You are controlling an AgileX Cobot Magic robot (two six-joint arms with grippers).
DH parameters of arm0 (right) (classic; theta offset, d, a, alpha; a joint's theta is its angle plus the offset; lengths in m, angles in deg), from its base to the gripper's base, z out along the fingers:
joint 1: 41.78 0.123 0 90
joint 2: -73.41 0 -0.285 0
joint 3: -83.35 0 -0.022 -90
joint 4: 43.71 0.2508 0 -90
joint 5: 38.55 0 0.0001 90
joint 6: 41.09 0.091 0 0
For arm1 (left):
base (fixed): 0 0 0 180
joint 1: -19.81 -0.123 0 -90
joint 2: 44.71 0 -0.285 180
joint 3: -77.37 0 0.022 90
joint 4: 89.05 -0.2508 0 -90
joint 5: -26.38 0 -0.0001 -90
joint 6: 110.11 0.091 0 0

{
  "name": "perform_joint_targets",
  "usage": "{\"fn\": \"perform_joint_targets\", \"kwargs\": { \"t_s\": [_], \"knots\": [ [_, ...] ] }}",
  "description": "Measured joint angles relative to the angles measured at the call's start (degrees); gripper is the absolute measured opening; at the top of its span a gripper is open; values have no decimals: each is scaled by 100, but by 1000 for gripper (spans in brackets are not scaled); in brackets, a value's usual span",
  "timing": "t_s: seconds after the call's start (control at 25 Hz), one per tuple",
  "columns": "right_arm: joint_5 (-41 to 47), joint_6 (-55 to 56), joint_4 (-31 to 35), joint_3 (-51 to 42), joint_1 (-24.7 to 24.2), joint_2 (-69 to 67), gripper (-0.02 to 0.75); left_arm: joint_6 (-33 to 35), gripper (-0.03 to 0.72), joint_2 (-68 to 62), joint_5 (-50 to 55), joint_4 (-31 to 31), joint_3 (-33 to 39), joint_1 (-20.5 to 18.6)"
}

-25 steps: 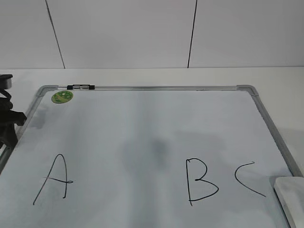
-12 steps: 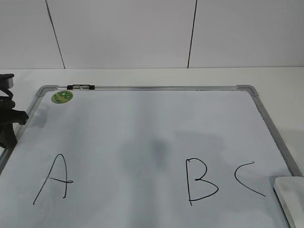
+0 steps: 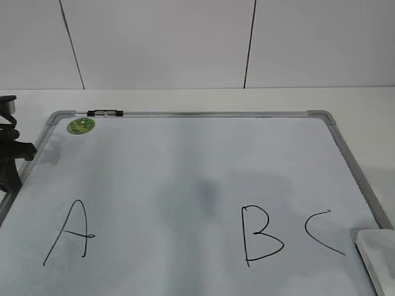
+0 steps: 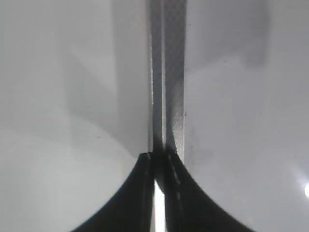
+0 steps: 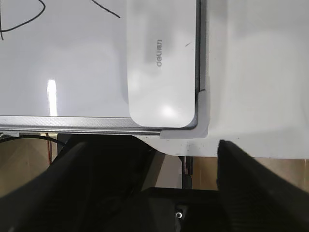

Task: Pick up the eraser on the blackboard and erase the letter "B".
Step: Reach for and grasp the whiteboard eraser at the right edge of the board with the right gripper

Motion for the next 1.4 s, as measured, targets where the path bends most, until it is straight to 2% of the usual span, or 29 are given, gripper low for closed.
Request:
{"fn": "perform_joint_targets", "kwargs": {
  "t_s": [0.16,0.88,1.4],
  "knots": [
    [-82,0,0,0,0,-328,669,0,22,0,0,0,0,0],
    [-1262,-10,-8,60,0,-2789,671,-1,22,0,0,0,0,0],
    [-1741,-91,-8,268,0,-3519,671,-1,22,0,0,0,0,0]
  ]
}}
